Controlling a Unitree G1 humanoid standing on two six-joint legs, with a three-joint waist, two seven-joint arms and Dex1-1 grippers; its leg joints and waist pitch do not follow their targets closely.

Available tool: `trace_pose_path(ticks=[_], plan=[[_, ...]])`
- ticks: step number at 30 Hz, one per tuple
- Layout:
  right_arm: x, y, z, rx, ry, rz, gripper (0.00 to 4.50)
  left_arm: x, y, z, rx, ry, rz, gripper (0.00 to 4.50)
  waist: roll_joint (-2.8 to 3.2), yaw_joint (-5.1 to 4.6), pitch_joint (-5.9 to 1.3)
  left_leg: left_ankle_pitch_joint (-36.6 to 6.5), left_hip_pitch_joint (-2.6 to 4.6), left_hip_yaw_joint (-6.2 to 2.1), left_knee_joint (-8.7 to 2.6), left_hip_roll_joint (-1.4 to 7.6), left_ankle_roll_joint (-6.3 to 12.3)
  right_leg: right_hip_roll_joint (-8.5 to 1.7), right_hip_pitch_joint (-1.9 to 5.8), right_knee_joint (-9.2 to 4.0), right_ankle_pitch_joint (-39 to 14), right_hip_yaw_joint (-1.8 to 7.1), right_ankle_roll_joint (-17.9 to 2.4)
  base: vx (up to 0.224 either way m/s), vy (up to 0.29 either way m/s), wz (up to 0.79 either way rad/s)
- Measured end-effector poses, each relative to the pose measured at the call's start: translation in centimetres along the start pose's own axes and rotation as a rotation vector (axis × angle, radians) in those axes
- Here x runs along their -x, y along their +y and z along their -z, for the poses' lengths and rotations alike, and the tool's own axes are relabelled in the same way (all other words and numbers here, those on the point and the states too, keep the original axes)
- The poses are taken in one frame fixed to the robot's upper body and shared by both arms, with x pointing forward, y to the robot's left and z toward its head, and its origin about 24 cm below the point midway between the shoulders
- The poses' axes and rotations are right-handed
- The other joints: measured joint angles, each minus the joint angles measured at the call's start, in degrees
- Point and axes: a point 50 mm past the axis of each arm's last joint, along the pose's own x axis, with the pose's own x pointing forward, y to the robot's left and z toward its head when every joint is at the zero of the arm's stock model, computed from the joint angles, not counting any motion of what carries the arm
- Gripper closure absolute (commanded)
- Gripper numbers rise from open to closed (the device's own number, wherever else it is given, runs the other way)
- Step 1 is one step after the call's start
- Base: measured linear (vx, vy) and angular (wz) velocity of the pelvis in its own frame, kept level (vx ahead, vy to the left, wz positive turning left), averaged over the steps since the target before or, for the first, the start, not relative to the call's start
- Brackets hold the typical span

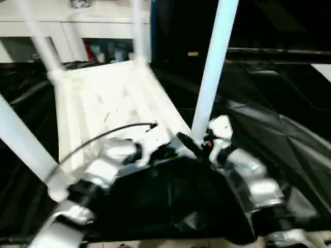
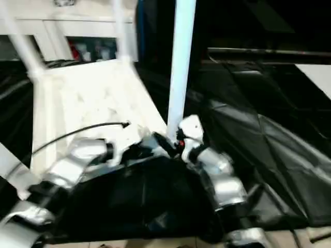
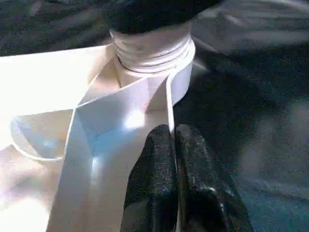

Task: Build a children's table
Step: Rotate leg to tighten

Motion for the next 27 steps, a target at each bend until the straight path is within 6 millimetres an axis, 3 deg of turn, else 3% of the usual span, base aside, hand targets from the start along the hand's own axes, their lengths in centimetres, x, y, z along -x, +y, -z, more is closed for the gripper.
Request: trace_pose_path(ticks=[4, 9, 20, 27], plan=[[0.9, 0.6, 0.7, 0.013, 0.091, -0.177, 0.67, 1.5, -0.2, 0.5, 0.036, -0.009, 0.09, 4.5, -0.02, 0.11, 0.01, 0.0, -0.07, 0.04, 0.06, 0.02, 0.01, -0.01, -0.12, 0.38, -0.2, 0.04, 0.3, 0.0, 0.0, 0.0], [1.0, 1.2, 1.2, 0.012, 0.153, -0.27, 0.67, 2.0, -0.2, 0.8, 0.053, -0.01, 0.12, 4.5, -0.07, 0.14, 0.04, 0.0, -0.13, 0.05, 0.09, 0.06, 0.0, -0.02, -0.25, 0.61, -0.4, 0.02, 0.4, 0.0, 0.0, 0.0], [0.7, 1.1, 1.3, 0.009, 0.162, -0.27, 1.65, 2.4, -0.2, 0.9, 0.056, -0.006, 0.132, 4.5, -0.35, 0.13, 0.05, 0.0, -0.14, 0.07, 0.17, 0.04, -0.01, -0.05, -0.23, 0.64, -0.4, 0.05, 0.4, 0.0, 0.0, 0.0], [0.6, 1.1, 1.4, 0.004, 0.162, -0.271, 1.83, 2.5, -0.1, 1.0, 0.059, -0.004, 0.131, 4.5, -0.37, 0.05, 0.03, 0.0, -0.12, 0.08, 0.19, 0.04, 0.0, -0.05, -0.23, 0.68, -0.4, 0.05, 0.4, 0.0, 0.0, 0.0]])
